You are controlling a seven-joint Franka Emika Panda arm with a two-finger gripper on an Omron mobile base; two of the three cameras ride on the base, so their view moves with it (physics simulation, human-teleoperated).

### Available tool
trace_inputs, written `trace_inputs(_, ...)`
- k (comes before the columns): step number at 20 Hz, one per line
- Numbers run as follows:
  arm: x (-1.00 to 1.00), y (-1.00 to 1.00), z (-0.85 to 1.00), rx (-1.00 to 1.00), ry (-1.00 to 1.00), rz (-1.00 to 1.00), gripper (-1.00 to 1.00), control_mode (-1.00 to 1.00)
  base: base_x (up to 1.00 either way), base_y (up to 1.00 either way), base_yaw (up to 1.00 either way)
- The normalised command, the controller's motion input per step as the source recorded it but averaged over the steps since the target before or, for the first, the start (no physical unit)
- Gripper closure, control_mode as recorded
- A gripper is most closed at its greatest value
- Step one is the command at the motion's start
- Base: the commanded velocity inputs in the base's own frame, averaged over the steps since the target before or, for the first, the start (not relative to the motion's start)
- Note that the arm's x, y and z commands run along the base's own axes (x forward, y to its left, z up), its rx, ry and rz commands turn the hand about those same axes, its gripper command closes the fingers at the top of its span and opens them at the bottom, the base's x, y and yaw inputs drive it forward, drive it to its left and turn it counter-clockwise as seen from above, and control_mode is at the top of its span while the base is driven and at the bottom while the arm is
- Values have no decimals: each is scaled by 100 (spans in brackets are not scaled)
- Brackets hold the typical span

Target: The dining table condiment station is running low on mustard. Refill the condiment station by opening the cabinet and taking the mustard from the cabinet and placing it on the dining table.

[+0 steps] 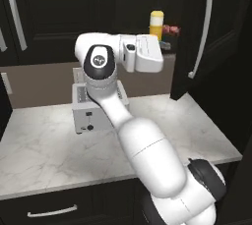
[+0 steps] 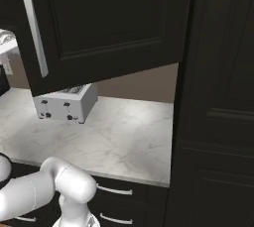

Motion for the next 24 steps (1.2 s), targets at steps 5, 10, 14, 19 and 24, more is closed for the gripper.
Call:
trace_inputs(5,-86,-100,22,2,-9,-23,-100,-100,0,0,0)
trace_inputs(10,-83,-100,19,2,-9,-19,-100,-100,0,0,0)
trace_inputs(14,-77,-100,14,4,-9,-17,-100,-100,0,0,0)
trace_inputs(19,-74,-100,14,11,-9,-14,-100,-100,0,0,0)
trace_inputs(24,-20,-72,4,8,-3,0,-100,-100,0,0,0)
